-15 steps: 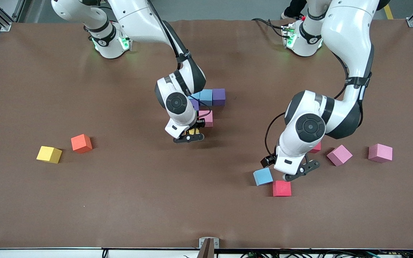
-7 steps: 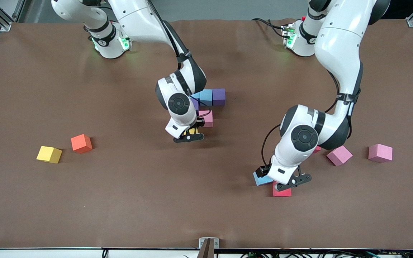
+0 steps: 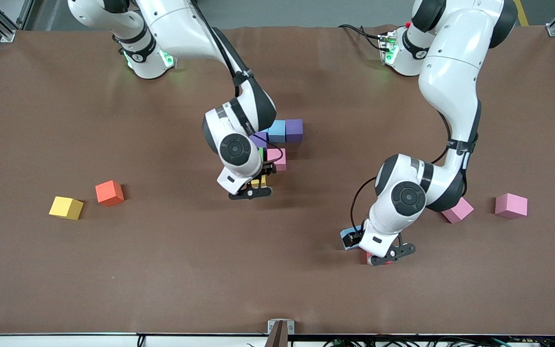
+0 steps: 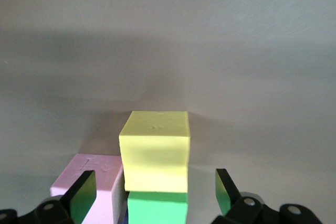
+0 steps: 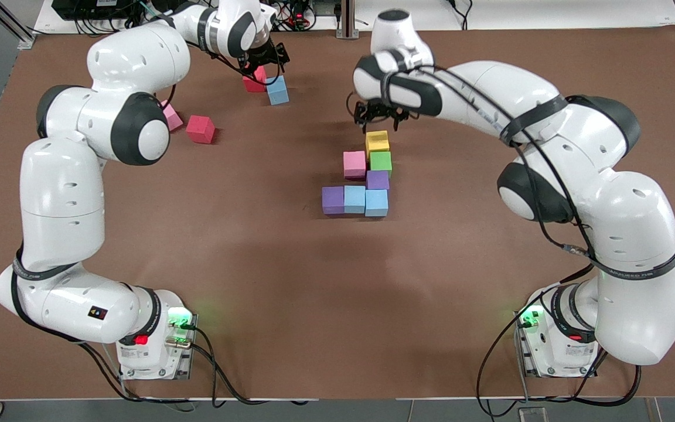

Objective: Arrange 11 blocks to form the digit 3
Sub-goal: 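Grasp the blue cube with the left gripper while the right gripper reaches orange, then grasp the orange cube with the right gripper while the left gripper carries blue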

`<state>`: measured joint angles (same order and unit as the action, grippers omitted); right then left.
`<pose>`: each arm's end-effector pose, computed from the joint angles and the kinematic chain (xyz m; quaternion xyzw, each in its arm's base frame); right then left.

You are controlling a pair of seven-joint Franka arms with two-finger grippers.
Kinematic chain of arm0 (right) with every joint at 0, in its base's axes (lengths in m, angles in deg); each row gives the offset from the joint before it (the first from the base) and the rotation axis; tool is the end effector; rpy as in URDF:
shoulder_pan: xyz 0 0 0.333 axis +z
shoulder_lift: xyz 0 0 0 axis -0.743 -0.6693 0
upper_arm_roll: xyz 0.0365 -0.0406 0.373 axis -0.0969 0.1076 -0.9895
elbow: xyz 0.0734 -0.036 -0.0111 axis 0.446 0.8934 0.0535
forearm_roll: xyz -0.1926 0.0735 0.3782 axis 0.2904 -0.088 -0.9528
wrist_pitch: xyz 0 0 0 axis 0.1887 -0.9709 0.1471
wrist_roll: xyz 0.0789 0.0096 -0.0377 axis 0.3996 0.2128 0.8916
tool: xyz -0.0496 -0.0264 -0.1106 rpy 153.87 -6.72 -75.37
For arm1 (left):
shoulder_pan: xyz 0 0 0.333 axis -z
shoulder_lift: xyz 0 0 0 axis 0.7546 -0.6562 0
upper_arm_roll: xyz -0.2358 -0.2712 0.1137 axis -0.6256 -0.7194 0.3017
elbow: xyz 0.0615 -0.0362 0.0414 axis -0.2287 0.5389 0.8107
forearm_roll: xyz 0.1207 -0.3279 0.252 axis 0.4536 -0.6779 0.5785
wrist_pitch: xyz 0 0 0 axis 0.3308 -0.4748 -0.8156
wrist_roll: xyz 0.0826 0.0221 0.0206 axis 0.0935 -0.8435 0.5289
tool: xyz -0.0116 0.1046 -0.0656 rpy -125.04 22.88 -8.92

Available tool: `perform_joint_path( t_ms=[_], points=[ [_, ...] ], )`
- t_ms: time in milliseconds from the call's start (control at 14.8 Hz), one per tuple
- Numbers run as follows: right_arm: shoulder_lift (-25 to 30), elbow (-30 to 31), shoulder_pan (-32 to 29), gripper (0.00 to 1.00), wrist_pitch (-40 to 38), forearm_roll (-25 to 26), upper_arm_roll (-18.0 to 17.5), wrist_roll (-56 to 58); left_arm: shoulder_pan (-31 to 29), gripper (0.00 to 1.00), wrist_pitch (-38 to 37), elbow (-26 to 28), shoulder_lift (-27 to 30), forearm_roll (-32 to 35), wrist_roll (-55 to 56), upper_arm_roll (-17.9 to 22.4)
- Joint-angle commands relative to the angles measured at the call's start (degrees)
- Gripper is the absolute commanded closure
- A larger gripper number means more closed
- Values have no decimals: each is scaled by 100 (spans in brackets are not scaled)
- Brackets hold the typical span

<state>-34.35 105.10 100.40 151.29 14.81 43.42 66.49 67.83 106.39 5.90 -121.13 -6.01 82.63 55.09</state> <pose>0.6181 0.4794 0.2830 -0.9939 -0.0428 0.0987 0.0224 0.7851 -0.3032 0.2518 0.9857 0.1562 0.0467 0.0436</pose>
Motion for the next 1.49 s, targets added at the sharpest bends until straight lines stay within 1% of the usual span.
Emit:
perform_joint_path(
  t_ms=[0, 68, 203, 405, 473, 540, 675, 743, 810, 945, 1080, 1148, 1215, 1418],
  points=[
    [-4, -287, -362, 0, -328, 62, -75, -44, -3, 3, 134, -220, -236, -266, -100, -36],
    [92, -287, -511, 0, -442, 70, -92, -26, 6, 3, 161, -220, -281, -267, -100, -36],
    [233, -287, -923, 0, -994, 70, -110, 297, 32, 5, 249, -220, -368, -267, -109, -18],
    [418, -156, -1722, 0, -1251, 123, -84, 1498, 41, 6, 320, -203, -448, -258, -109, -18],
    [479, -25, -1995, 0, -1225, 149, -75, 2016, 41, 10, 320, -203, -474, -258, -91, -18],
    [506, 63, -2241, 0, -1190, 236, -66, 2413, 41, 23, 320, -194, -492, -258, -74, -18],
    [576, 195, -2655, 0, -1015, 797, -66, 2995, 41, 58, 320, -168, -474, -267, 58, -27],
    [707, 440, -2839, 0, -788, 1026, -66, 3267, 50, 74, 311, -124, -422, -267, 259, -36],
    [839, 808, -3050, 0, -429, 1107, -75, 3722, 67, 82, 276, -124, -361, -258, 522, -44],
    [1173, 1598, -3411, 0, 275, 1107, -75, 4628, 233, 91, 23, -45, -176, -258, 1197, -36],
    [1419, 2232, -3640, 0, 698, 1107, -92, 5148, 278, 94, -556, -44, 43, -214, 1997, -36],
    [1507, 2435, -3693, 0, 813, 1107, -92, 5316, 304, 95, -794, -36, 157, -205, 2323, -36],
    [1578, 2638, -3746, 0, 953, 1107, -92, 5535, 366, 91, -997, -36, 237, -205, 2726, -36],
    [1876, 3384, -3887, 0, 1611, 1107, -92, 6037, 778, 92, -1192, 8, 317, -144, 4491, -9]
  ],
)
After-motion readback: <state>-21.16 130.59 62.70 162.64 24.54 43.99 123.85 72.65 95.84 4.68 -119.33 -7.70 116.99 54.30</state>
